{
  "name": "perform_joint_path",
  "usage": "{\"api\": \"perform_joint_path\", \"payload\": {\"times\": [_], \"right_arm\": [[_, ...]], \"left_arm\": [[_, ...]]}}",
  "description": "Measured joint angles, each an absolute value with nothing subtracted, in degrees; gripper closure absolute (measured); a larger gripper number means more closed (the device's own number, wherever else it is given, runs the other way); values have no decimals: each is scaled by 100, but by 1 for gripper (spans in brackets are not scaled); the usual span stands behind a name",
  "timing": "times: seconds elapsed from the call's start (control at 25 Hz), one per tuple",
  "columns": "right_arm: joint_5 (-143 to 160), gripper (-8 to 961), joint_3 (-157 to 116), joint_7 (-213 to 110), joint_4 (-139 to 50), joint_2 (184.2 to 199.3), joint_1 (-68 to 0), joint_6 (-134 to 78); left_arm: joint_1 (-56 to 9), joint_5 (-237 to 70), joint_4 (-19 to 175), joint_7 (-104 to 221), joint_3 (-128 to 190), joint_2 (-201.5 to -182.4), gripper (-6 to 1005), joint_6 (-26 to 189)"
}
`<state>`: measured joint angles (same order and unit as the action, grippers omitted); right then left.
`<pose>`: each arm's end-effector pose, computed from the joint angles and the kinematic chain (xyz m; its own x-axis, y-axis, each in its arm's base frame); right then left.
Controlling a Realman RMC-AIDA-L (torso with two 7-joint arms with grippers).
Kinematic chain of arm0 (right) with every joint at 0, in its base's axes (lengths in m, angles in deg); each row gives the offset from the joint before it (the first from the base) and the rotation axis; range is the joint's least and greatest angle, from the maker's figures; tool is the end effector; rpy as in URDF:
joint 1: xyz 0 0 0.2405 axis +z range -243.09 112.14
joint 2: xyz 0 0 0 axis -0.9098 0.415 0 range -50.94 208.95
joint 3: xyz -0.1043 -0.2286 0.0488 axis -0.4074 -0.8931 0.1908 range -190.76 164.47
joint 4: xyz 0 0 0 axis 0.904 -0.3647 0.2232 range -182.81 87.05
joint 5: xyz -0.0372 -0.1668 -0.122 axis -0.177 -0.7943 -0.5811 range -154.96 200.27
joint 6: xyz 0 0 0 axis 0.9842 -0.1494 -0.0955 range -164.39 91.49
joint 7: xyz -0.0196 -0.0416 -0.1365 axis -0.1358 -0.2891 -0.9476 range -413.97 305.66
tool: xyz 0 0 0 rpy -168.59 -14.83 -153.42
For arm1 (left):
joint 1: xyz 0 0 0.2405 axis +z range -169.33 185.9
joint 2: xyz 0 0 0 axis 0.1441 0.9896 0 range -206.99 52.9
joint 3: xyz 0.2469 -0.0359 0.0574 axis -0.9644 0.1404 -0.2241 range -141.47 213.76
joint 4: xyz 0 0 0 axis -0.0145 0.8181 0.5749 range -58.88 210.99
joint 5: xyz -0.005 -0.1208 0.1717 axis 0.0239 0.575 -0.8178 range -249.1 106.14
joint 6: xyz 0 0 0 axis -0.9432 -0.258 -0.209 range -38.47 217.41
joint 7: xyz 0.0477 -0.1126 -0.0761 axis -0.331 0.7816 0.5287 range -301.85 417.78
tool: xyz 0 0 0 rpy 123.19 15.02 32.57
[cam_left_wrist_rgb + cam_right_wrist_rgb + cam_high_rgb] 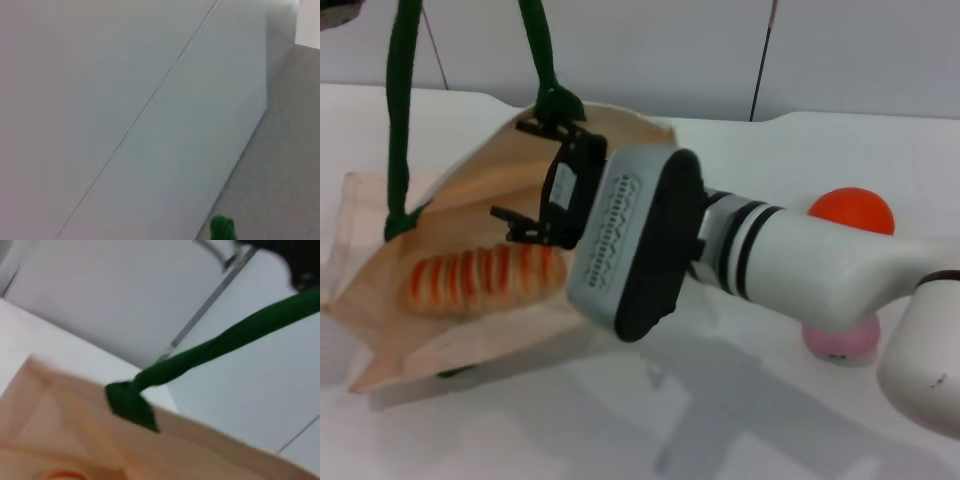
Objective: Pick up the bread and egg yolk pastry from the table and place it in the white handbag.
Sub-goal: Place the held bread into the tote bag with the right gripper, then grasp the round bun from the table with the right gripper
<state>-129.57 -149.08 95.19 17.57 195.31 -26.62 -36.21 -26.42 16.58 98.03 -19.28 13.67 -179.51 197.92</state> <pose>0.0616 0.3367 -0.1458 0.9087 0.4050 -0.1013 0.2575 -0.7346 -0.6277 -0.2451 0.3498 0.1527 0.2499 0.3983 0.8826 0.5723 -0.7960 0.1972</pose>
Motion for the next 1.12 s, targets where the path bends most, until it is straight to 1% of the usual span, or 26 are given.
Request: {"api": "perform_joint_path", "payload": {"times": [0.2,0.56,0.76,0.96,1.12], "right_arm": [[-12921,42,-14716,9432,1817,19533,-2840,-3693],[-12937,50,-14205,9411,2395,19495,-3585,-3553],[-12942,52,-13697,9411,2650,19492,-3945,-2970],[-12919,54,-13357,9411,2752,19494,-4030,-2383],[-12911,55,-13043,9411,2573,19493,-3819,-1543]], "left_arm": [[-2649,1668,9776,-1930,1462,-17949,870,19830],[-2453,1725,9794,-1930,1813,-17938,870,19513],[-2365,1732,9779,-1969,1842,-17936,870,19191],[-2322,1732,9760,-2006,1951,-17942,870,18899],[-2320,1730,9753,-2042,1964,-17974,870,18743]]}}
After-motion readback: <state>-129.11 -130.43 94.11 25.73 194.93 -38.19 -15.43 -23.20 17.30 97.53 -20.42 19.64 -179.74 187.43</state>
